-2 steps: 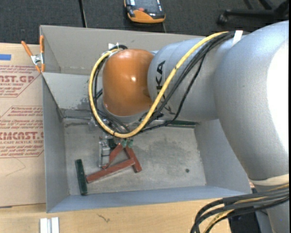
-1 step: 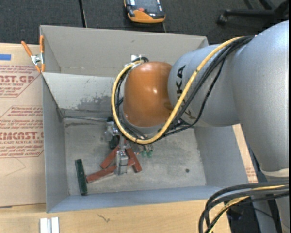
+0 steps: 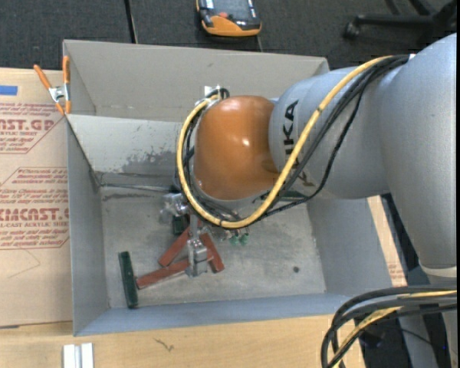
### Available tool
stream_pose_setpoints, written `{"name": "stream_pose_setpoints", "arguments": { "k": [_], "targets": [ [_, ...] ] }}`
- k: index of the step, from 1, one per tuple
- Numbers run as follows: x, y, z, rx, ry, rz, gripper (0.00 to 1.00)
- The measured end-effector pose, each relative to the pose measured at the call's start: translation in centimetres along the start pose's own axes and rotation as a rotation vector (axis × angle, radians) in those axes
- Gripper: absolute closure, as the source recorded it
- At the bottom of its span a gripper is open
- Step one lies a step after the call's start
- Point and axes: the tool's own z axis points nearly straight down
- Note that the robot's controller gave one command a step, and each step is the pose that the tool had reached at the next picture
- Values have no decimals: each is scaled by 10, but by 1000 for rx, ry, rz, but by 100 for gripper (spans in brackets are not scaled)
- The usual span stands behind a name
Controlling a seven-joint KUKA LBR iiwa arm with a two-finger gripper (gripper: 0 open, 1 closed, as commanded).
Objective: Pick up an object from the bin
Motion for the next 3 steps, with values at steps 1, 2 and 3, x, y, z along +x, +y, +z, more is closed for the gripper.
{"name": "stream_pose_setpoints", "arguments": {
  "k": [1, 2, 3],
  "targets": [
    [-4, -7, 66, 0, -5, -98, 0],
    [-9, -6, 91, -2, -18, -165, 100],
    [-9, -6, 89, -2, -19, -173, 100]
  ]
}}
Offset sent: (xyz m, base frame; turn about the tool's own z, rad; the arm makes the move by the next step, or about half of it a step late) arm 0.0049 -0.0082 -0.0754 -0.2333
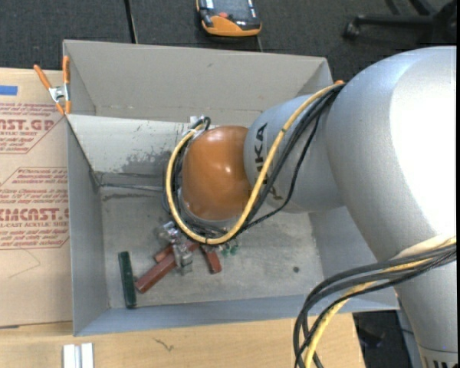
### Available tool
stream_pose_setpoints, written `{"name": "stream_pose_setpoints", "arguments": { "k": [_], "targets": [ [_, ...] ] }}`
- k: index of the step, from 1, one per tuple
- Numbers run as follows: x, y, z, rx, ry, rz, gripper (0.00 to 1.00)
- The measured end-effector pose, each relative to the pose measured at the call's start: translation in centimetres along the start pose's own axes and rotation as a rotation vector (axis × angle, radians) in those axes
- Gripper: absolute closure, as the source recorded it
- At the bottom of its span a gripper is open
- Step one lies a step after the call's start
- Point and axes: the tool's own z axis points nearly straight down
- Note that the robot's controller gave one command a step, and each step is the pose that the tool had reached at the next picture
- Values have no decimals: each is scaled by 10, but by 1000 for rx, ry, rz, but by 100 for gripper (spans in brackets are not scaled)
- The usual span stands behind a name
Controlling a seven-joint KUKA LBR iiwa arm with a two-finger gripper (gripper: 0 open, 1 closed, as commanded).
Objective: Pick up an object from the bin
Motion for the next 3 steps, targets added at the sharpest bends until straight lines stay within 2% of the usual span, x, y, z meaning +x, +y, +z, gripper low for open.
{"name": "stream_pose_setpoints", "arguments": {
  "k": [1, 3],
  "targets": [
    [0, 0, -3, 0, 2, -4, 100],
    [2, 1, -10, -1, 18, -2, 100]
  ]
}}
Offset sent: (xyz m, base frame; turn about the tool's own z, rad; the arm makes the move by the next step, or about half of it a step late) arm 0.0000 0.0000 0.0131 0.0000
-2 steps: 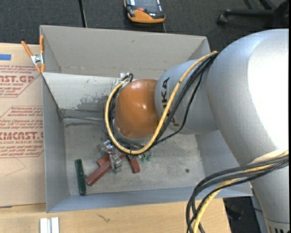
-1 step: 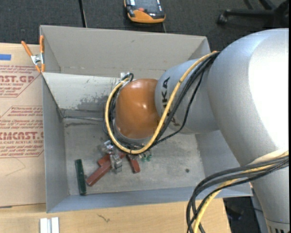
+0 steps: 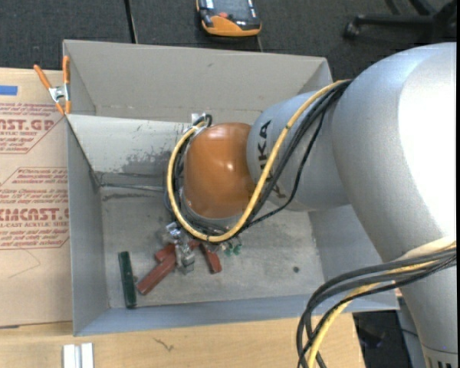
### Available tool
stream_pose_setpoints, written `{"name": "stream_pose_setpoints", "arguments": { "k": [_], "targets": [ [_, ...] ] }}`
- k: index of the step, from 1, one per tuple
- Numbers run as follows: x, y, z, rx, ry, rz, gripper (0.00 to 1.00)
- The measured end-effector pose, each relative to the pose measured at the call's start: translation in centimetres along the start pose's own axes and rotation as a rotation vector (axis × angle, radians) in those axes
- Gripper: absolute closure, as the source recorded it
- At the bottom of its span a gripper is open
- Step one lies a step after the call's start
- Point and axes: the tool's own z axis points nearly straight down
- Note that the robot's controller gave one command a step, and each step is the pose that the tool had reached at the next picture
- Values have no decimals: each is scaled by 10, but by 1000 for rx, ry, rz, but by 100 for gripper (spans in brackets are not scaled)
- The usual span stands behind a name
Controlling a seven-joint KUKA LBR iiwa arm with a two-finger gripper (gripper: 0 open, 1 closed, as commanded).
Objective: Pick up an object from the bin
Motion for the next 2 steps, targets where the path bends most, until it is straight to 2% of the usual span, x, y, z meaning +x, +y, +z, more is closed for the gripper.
{"name": "stream_pose_setpoints", "arguments": {
  "k": [1, 2],
  "targets": [
    [2, 0, -20, -1, 8, 0, 100],
    [0, 0, -43, 1, 1, 0, 100]
  ]
}}
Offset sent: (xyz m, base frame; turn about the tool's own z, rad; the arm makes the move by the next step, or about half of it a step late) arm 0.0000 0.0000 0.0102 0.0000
